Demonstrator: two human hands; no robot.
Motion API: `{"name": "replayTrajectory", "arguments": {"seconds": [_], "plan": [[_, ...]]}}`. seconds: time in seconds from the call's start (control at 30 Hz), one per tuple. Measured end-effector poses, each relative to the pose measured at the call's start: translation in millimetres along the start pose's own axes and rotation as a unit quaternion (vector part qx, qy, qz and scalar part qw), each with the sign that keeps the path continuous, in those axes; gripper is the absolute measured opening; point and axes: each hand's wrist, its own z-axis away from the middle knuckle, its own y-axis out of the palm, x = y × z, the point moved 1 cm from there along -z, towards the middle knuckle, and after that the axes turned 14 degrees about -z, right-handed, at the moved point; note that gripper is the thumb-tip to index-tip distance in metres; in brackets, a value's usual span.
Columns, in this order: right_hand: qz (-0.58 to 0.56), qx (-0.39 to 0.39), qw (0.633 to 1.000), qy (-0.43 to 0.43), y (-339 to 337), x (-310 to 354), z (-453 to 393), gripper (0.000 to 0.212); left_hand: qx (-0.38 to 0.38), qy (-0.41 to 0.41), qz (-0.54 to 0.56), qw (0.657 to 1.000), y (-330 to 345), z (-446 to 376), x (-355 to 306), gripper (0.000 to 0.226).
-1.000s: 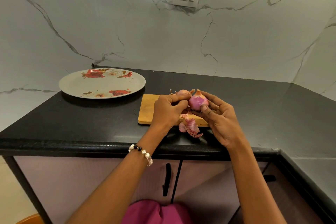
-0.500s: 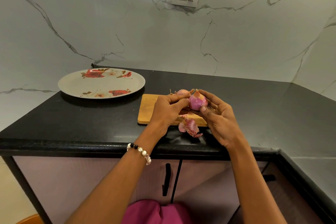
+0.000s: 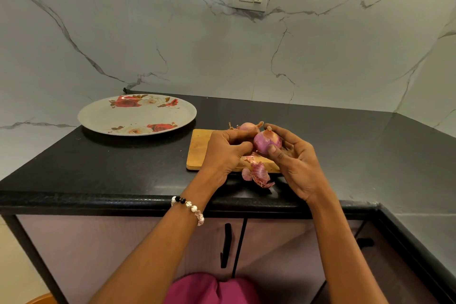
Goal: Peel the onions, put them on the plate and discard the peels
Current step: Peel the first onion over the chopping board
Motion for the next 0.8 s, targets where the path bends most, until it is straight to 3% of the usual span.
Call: {"name": "replayTrajectory", "arguments": {"seconds": [0.2,0.6,0.8], "plan": [[0.024,-0.014,0.999,-0.019,3.0,3.6,2.8,0.045,0.019,-0.026,0.028,0.999,2.5,-1.2,0.2,0.02],[0.047,-0.006,0.999,-0.025,0.3,3.3,2.6,0.045,0.048,-0.031,0.049,0.997,2.5,4.3,-3.5,0.03],[-0.018,-0.017,1.0,-0.005,2.7,3.5,1.5,0.058,0.013,-0.027,0.023,0.999,1.6,-0.2,0.0,0.026]]}}
